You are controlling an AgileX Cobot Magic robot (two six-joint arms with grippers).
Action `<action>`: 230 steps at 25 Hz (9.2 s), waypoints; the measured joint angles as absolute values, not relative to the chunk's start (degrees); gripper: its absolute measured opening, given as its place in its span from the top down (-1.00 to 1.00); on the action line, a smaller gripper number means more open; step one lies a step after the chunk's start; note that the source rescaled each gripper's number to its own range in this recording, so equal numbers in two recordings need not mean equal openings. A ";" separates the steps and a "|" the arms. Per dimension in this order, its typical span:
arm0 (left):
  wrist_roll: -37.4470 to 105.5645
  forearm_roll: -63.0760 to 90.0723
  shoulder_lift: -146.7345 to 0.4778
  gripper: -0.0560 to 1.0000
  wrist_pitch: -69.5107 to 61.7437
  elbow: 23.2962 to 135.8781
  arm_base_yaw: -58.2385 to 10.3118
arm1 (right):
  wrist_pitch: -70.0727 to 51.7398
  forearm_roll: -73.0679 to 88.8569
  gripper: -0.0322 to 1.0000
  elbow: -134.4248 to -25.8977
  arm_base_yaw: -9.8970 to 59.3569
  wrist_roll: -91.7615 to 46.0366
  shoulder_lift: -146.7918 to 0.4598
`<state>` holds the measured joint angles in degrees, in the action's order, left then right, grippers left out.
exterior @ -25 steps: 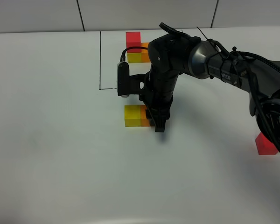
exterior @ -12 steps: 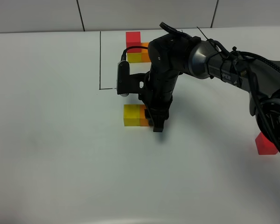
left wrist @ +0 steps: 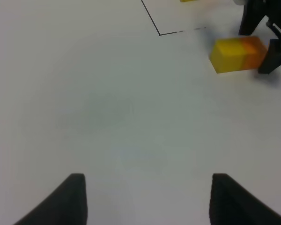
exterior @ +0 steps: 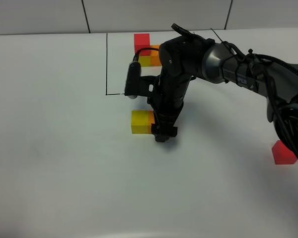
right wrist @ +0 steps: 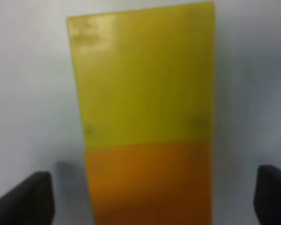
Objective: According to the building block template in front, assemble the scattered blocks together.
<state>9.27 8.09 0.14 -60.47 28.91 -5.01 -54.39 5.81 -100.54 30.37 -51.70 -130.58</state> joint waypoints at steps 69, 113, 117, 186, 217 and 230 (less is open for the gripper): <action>9.32 8.09 0.14 0.15 -60.47 28.91 -5.01 | -63.58 -6.41 0.91 -85.75 32.90 -38.65 -109.33; 9.32 8.09 0.14 0.15 -60.47 28.91 -5.01 | -69.59 -1.23 0.91 -117.28 37.63 -47.51 -134.58; 9.32 8.09 0.14 0.15 -60.47 28.91 -5.01 | -69.59 -1.23 0.91 -117.28 37.51 -47.65 -135.14; 9.32 8.09 0.14 0.15 -60.47 28.91 -5.01 | -69.33 -5.99 -0.48 -117.45 36.64 -42.45 -130.04; 9.32 8.09 0.14 0.15 -60.47 28.91 -5.01 | -54.09 -8.77 -0.51 -69.49 16.05 -0.55 -87.42; 9.32 8.09 0.14 0.15 -60.47 28.91 -5.01 | -55.24 -8.88 -0.51 -52.63 14.67 0.92 -48.57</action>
